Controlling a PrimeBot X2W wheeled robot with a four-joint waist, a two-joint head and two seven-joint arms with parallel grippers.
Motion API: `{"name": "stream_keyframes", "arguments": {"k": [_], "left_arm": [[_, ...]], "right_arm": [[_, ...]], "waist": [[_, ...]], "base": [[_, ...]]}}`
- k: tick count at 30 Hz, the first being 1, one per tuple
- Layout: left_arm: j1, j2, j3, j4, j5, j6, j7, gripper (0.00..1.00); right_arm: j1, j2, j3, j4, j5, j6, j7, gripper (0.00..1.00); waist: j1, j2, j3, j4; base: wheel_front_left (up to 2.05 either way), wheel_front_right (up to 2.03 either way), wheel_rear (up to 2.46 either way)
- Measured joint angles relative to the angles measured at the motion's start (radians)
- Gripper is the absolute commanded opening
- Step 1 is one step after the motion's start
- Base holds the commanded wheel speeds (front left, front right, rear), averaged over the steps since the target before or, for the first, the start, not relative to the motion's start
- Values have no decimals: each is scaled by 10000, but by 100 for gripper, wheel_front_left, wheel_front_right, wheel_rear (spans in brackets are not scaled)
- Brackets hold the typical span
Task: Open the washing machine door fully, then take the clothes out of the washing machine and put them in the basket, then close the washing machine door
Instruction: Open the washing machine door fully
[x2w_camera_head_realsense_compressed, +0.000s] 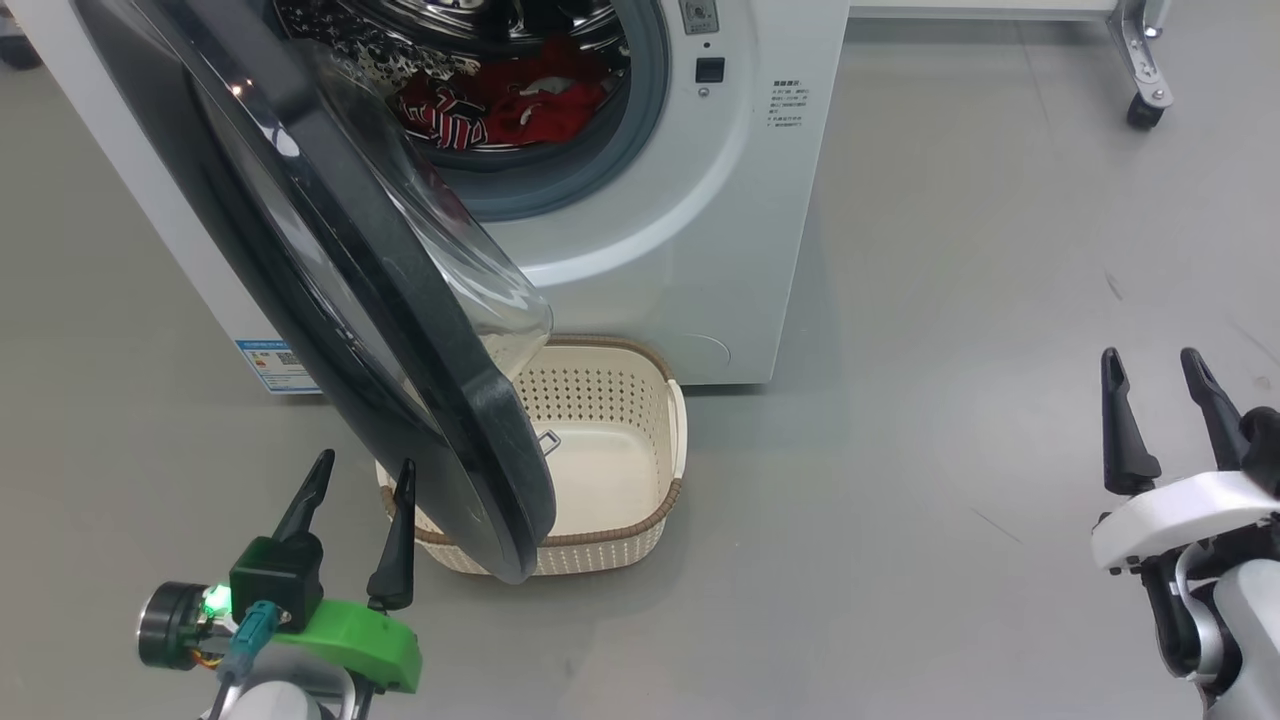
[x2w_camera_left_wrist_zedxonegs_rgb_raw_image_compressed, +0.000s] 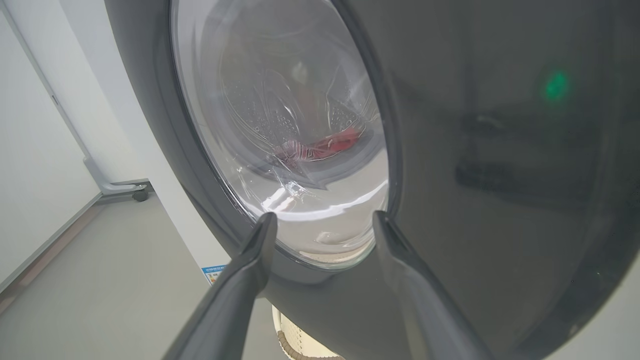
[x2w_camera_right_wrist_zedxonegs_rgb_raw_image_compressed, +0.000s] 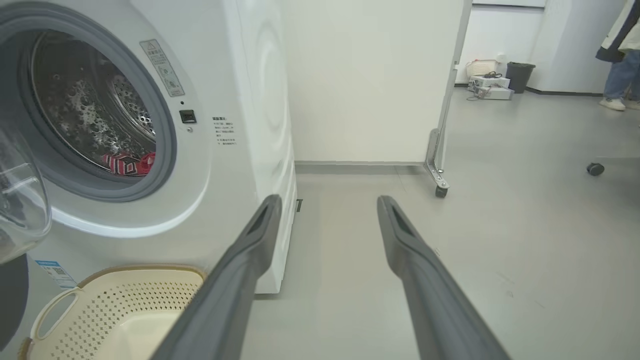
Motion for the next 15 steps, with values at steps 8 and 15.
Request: {"name": "stream_keyframes", "arguments": {"k": [8,15], "left_arm": [[29,0,61,23,0,0,0,100],[164,0,111,27,0,-2,0,100]], "right_arm": [[758,725,-351,-1135,-1193,-153,40,100],[1788,1407,-479,-1336,-1609,-176,40,100]], "waist": [[0,0,-60,-62],[0,0,-67,-135]], "base": [[0,0,0],[0,0,0]]}}
